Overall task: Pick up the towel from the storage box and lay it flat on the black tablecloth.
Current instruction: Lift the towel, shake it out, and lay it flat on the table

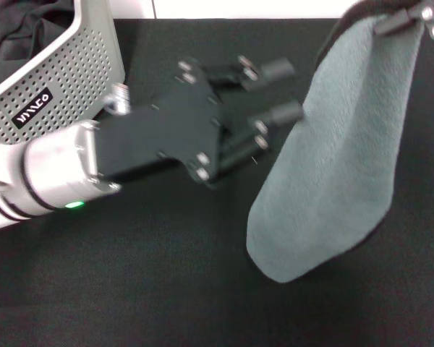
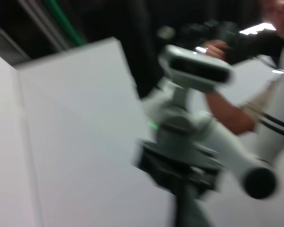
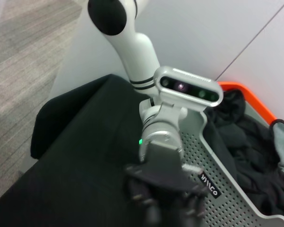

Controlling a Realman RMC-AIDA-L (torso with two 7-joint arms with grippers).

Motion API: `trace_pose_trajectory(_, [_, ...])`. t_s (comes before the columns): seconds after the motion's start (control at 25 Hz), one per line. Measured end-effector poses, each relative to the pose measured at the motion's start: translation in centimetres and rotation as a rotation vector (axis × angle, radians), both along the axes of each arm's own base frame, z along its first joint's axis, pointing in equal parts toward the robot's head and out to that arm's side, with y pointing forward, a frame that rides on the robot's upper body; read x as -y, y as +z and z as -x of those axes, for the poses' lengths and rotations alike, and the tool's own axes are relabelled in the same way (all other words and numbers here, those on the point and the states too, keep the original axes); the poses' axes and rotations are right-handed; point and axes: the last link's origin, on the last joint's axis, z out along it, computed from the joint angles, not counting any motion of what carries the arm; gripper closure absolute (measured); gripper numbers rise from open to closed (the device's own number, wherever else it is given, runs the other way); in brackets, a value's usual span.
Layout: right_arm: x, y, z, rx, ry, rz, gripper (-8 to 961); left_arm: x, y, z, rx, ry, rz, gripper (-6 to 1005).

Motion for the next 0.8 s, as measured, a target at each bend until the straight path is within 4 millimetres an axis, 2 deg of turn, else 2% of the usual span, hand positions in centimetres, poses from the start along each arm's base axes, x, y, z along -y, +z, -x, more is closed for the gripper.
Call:
trace_pose_trajectory(0.12, [0.6,-0.2,-0.4,0.019,0.009,0.005,936,-0.1,1.3,0.7,0.076,0.059,-0.067,667])
trace_pose_trajectory(0.28, [1.0,-0.9,-0.6,0.037,0.023,0.022,936,-0.1,1.7,0.6,0.103,0.064,-0.071,667])
trace_pose_trajectory(0.56, [1.1,-1.4,-0.1,0.05,0.055,0.034,935,0.5,-0.2,-1.0,0.002,-0.064,0.069,667])
trace_pose_trajectory(0.8, [1.0,-1.7,0.0,0.038,0.07,0.029,935,0.8,-1.3,-1.5,-0.064,-0.114,0.164,668])
